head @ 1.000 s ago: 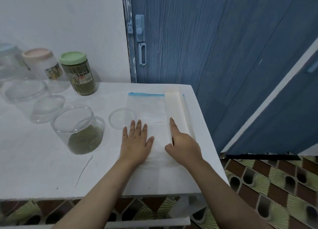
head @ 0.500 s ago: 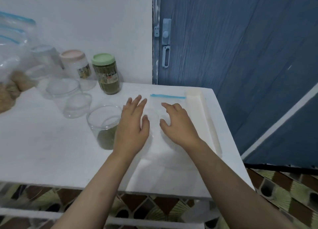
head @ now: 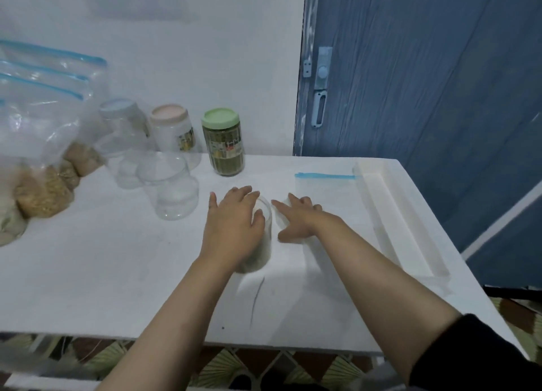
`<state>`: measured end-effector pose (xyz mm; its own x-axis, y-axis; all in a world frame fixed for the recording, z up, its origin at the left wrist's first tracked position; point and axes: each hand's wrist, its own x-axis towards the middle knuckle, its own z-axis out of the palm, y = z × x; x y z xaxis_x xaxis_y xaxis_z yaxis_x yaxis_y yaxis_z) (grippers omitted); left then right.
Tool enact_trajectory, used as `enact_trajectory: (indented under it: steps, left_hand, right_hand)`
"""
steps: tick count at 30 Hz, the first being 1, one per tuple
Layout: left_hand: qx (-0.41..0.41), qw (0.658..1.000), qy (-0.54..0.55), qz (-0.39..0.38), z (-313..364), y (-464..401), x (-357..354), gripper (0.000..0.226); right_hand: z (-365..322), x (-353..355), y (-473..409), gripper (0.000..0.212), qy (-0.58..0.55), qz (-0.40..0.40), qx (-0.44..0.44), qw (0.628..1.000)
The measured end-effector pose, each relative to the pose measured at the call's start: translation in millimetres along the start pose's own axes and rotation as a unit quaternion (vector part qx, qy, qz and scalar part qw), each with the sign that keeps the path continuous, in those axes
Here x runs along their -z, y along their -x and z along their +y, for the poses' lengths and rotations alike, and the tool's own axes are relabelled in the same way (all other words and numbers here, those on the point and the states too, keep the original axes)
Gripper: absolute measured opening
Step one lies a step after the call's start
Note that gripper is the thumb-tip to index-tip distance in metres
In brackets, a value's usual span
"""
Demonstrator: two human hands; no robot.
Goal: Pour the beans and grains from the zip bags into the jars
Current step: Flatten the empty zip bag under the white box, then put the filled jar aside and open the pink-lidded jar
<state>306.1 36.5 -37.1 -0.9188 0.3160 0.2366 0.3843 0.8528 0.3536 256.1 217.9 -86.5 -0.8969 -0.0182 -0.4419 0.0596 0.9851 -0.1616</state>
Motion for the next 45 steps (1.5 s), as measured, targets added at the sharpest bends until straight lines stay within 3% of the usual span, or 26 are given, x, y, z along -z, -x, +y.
enact_trajectory:
  steps: [6,10,12,14,16,18,24,29,31,35,41,45]
  left_hand:
    - [-0.019,1.0,-0.016,0.003,-8.1,-0.3,-4.3,0.047]
    - [-0.022,0.999,0.044,0.002,-11.3,0.4,-2.5,0.049]
    - [-0.029,0.991,0.128,0.025,-11.5,1.6,-0.6,0.05]
    - [-0.029,0.97,0.231,0.061,-12.4,4.0,0.7,0.043]
    - [-0.029,0.948,0.301,0.1,-15.7,6.2,0.0,0.04]
    - [-0.025,0.933,0.336,0.126,-20.0,7.3,-2.0,0.04]
    - [0.072,0.862,0.496,0.075,-30.0,8.2,1.9,0.039]
    - [0.09,0.859,0.503,0.013,-39.2,9.5,1.8,0.042]
    - [0.111,0.864,0.491,0.006,-42.6,10.6,-0.7,0.043]
    - [0.121,0.857,0.499,-0.026,-51.8,8.9,0.6,0.043]
    - [0.127,0.846,0.514,-0.062,-61.5,2.7,-3.2,0.045]
    - [0.11,0.828,0.545,-0.075,-69.9,6.5,-8.2,0.055]
  right_hand:
    - [6.6,16.0,-8.9,0.106,0.027,0.004,0.011,1.0]
    - [2.4,15.8,3.4,0.101,-0.066,0.118,0.025,0.99]
    - [1.0,14.6,16.9,0.098,-0.175,0.237,0.044,0.955]
    - [-3.3,10.9,34.2,0.096,-0.327,0.349,0.068,0.876]
    - [-11.5,8.0,52.0,0.096,-0.425,0.39,0.09,0.812]
    - [-22.4,8.0,67.9,0.094,-0.445,0.371,0.12,0.806]
    - [-55.9,1.5,86.6,0.088,-0.361,0.256,0.168,0.881]
    - [-83.7,-1.8,81.5,0.054,-0.391,0.299,0.118,0.862]
    - [-91.4,-3.9,77.4,0.048,-0.434,0.313,0.088,0.84]
    - [-95.1,-15.3,74.6,0.041,-0.584,0.318,0.031,0.746]
    - [-100.6,-31.7,66.2,0.013,-0.691,0.318,-0.004,0.649]
    - [-99.8,-30.7,64.4,0.017,-0.716,0.3,0.016,0.63]
